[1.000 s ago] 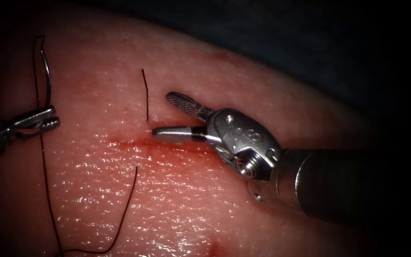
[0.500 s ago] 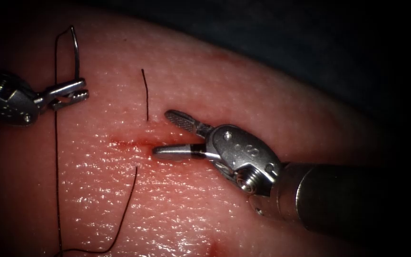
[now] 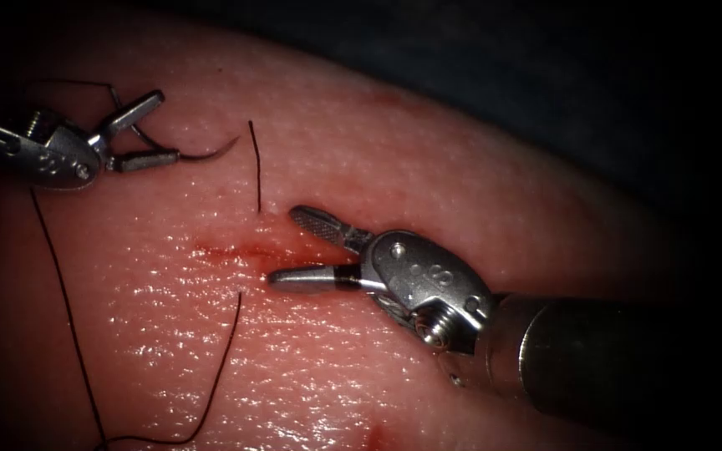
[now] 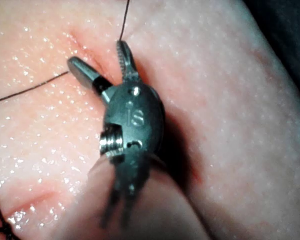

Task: Wound Closure
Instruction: Set the needle onto the skin from the left, then grab a long piece of suture with the left tool.

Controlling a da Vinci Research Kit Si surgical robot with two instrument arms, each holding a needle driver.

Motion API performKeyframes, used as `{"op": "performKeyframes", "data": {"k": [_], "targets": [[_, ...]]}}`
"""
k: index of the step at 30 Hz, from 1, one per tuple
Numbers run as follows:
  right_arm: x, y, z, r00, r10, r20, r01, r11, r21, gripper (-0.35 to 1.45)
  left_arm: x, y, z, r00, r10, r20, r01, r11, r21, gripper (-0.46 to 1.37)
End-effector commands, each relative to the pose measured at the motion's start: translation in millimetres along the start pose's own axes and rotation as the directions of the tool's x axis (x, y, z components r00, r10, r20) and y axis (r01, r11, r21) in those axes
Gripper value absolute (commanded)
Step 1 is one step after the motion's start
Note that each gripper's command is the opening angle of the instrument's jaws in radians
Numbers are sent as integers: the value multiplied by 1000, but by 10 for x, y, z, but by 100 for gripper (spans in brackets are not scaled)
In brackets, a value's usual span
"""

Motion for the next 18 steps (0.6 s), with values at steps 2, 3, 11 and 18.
{"op": "performKeyframes", "data": {"k": [2,3,11,18], "targets": [[0,0,0,1000,0,0,0,1000,4,140,5,-1,-5,999,-22,41,25,997,-75,87],[0,0,0,1000,0,0,0,1000,4,141,6,-1,-7,998,-24,56,30,994,-104,87],[-1,-2,-1,1000,-2,2,2,1000,5,140,14,-6,-20,988,-101,115,123,972,-202,85],[-1,-1,-1,1000,-2,2,2,1000,5,140,10,-8,-28,986,-125,113,148,964,-222,78]]}}
